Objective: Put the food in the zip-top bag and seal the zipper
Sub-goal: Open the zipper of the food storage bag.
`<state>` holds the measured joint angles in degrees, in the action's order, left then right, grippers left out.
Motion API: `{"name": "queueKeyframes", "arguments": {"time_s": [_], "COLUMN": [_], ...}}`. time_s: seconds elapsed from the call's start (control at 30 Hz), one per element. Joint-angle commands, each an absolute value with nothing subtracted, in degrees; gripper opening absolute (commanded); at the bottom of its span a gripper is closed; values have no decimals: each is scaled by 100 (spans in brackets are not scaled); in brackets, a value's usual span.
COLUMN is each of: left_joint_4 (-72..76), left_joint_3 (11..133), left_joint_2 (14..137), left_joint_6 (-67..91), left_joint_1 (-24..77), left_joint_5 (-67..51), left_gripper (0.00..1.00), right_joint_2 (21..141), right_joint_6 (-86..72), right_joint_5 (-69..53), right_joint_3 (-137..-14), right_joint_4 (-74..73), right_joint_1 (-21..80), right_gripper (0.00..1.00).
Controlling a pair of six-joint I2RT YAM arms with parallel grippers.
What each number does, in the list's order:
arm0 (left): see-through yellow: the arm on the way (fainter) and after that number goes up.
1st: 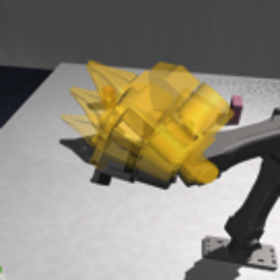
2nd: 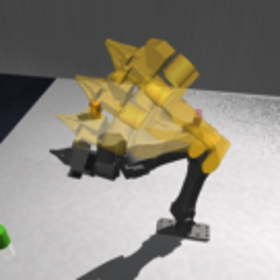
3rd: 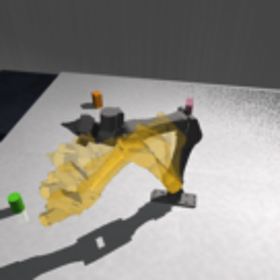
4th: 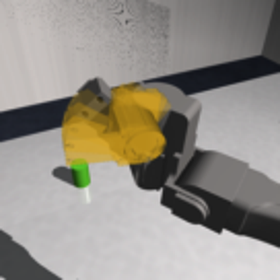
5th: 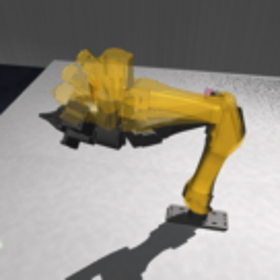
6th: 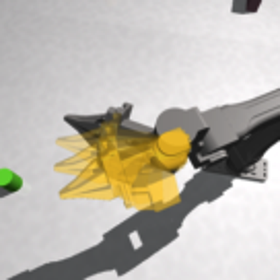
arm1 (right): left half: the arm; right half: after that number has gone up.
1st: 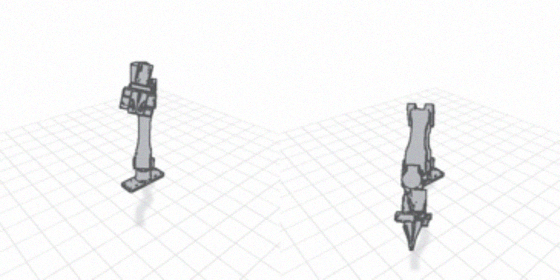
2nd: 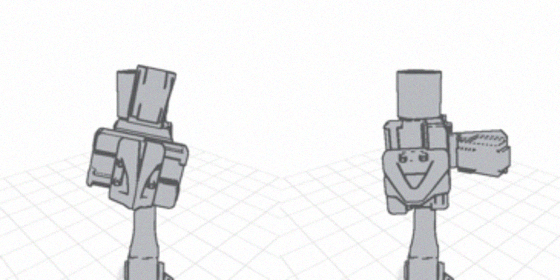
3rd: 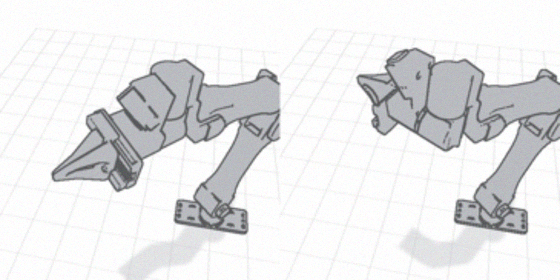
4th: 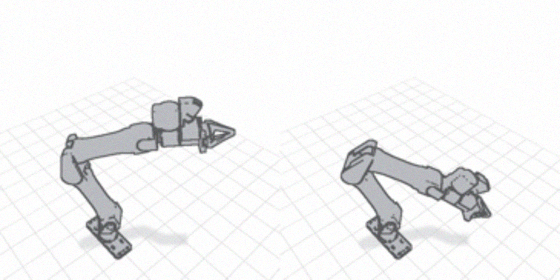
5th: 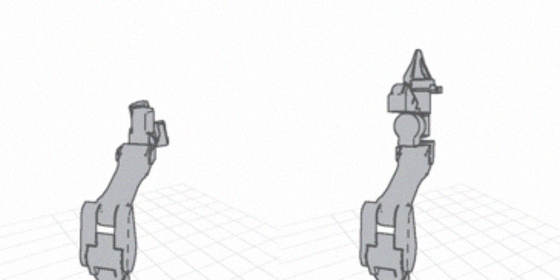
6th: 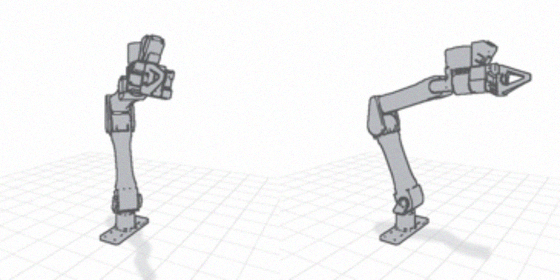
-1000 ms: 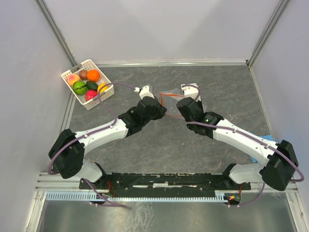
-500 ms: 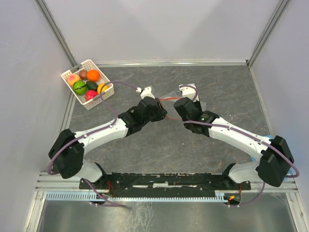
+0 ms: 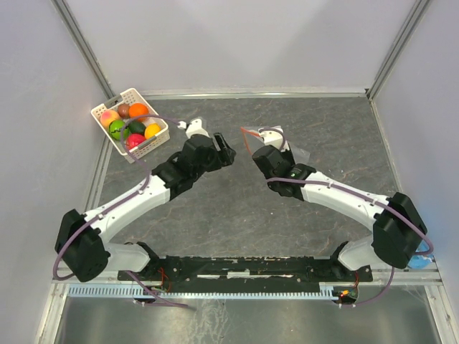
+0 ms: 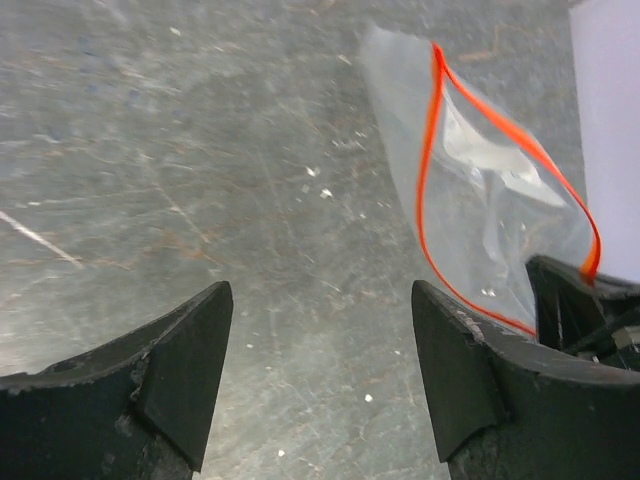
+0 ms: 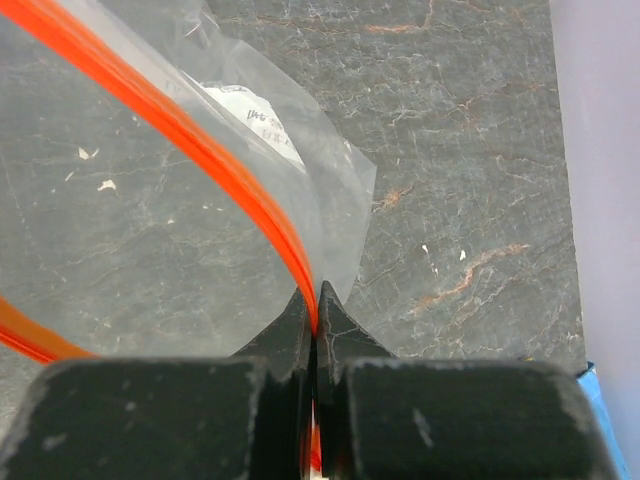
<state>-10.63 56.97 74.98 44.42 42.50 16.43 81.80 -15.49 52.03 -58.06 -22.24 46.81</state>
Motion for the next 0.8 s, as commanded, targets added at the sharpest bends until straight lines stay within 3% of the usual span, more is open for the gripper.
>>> {"name": "queueKeyframes", "arguments": {"time_s": [0.0,0.17,0.33,0.77], "left_joint_4": [-1619,-2268,-2348,-3233], "left_joint_3": [5829,5959,5928,7442], "left_joint_2": [7150,7009,6717,7997], "left_joint_6": [4137,4058,3601,2877], "left_joint_1": [3739,3002,2469,700], "left_joint_5": [1920,2003,2655,3173], "left_gripper": [80,85,100,99], "right_joint_2": [8319,8336,8178,8024], "right_joint_6": [-1317,-1423,-1402,-1437], "right_joint_5": [5530,5531,5591,5542], "right_joint_3": [-6052,-5852,-5577,-5340], "right_joint_4": [-1834,-1540,-1376,-1155], "right_joint_1": [4667,4658,4650,4591], "right_gripper": [2,2,2,1]}}
